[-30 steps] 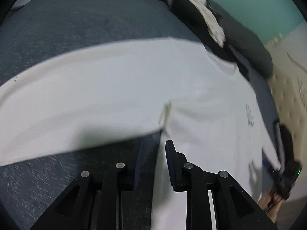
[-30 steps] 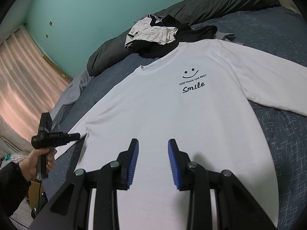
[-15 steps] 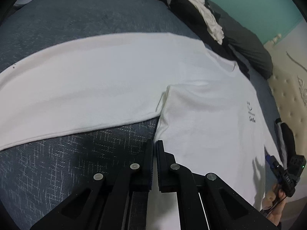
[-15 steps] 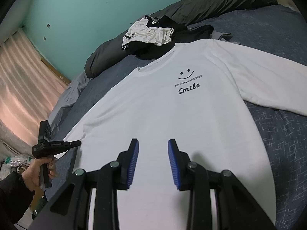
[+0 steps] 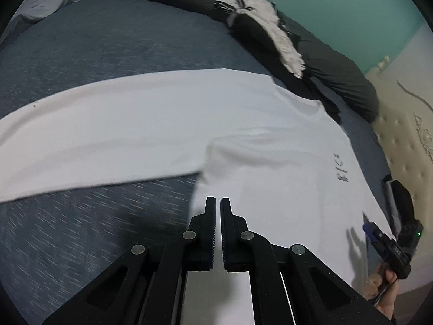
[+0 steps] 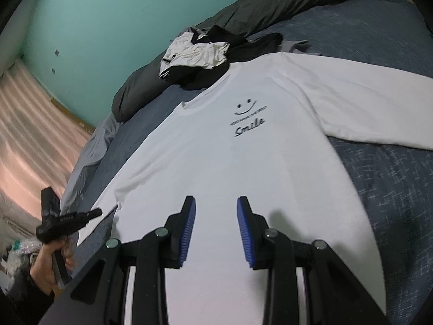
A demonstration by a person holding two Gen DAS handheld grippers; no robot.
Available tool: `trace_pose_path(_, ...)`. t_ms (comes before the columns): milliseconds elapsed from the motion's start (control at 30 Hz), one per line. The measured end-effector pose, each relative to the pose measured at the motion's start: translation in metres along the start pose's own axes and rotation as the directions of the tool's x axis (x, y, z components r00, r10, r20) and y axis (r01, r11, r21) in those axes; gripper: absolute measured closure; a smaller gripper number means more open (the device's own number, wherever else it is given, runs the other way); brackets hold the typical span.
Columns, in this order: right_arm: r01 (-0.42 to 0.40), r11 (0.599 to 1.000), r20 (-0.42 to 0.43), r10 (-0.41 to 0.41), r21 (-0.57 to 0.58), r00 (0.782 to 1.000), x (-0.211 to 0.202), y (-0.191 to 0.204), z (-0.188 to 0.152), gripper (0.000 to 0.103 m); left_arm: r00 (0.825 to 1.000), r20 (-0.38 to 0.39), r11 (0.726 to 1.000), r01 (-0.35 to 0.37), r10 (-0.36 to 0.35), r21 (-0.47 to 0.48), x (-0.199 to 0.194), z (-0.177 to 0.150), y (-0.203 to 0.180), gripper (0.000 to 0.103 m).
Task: Fold clothes
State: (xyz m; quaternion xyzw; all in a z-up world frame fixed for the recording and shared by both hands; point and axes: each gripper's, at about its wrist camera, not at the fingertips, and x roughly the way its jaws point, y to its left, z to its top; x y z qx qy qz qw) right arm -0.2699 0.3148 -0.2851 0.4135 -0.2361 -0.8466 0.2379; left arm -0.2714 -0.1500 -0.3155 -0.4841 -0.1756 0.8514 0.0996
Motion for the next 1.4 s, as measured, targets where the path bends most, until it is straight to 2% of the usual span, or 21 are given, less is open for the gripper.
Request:
trace_pose_path(200, 0.036, 0.998, 0.024, -0.037, 0.046, 0.999, -0.014, -0.014, 0.007, 0.067, 0.999, 0.008, 0.998, 0.044, -0.044, 0.038, 0.01, -0.025, -0.029, 0.099)
trace_pose_path(333, 0.091, 0.995, 0.056, -0.093, 0.031, 0.994, -0.037, -0.02, 0.011, 0.056, 0.997, -0.001, 0.996, 0.076, -0.076, 0.05, 0.019, -0.046, -0.039, 0.098)
trace_pose_path(433, 0.147, 0.987, 0.071, -0.151, 0.058, 0.986, -0.059, -0.033, 0.012, 0.054, 0.996, -0.027, 0.994, 0.081, -0.079, 0.076, 0.026, -0.055, -0.044, 0.095)
trace_pose_path(567, 0.188, 0.973, 0.1, -0.203, 0.136, 0.974, -0.097, -0.058, 0.021, 0.054, 0.996, -0.022, 0.99, 0.091, -0.09, 0.104, 0.021, -0.057, -0.047, 0.095)
trace_pose_path(633, 0.25, 0.96, 0.087, -0.262, 0.128, 0.961, -0.119, -0.07, 0.027, 0.054, 0.995, -0.025, 0.99, 0.098, -0.096, 0.105, 0.019, -0.057, -0.047, 0.094)
trace_pose_path(733, 0.369, 0.922, 0.071, -0.378, 0.118, 0.923, -0.156, -0.094, 0.034, 0.054, 0.994, -0.029, 0.989, 0.106, -0.103, 0.108, 0.017, -0.057, -0.048, 0.093)
trace_pose_path(933, 0.519, 0.82, 0.099, -0.553, 0.239, 0.827, -0.243, -0.159, 0.038, 0.054, 0.994, -0.021, 0.986, 0.108, -0.106, 0.126, 0.01, -0.057, -0.051, 0.09)
trace_pose_path(1000, 0.533, 0.791, 0.095, -0.581, 0.3, 0.808, -0.266, -0.181, 0.037, 0.054, 0.994, -0.019, 0.987, 0.109, -0.108, 0.121, 0.01, -0.056, -0.05, 0.089)
trace_pose_path(1100, 0.531, 0.764, 0.071, -0.592, 0.366, 0.803, -0.283, -0.208, 0.038, 0.054, 0.994, -0.018, 0.987, 0.108, -0.107, 0.116, 0.01, -0.056, -0.049, 0.087)
trace_pose_path(1233, 0.533, 0.766, 0.013, -0.575, 0.359, 0.818, -0.274, -0.224, 0.045, 0.054, 0.994, -0.022, 0.987, 0.108, -0.106, 0.117, 0.011, -0.056, -0.049, 0.087)
trace_pose_path(1400, 0.573, 0.745, -0.025, -0.602, 0.341, 0.798, -0.26, -0.233, 0.051, 0.054, 0.994, -0.027, 0.987, 0.105, -0.103, 0.118, 0.013, -0.056, -0.049, 0.087)
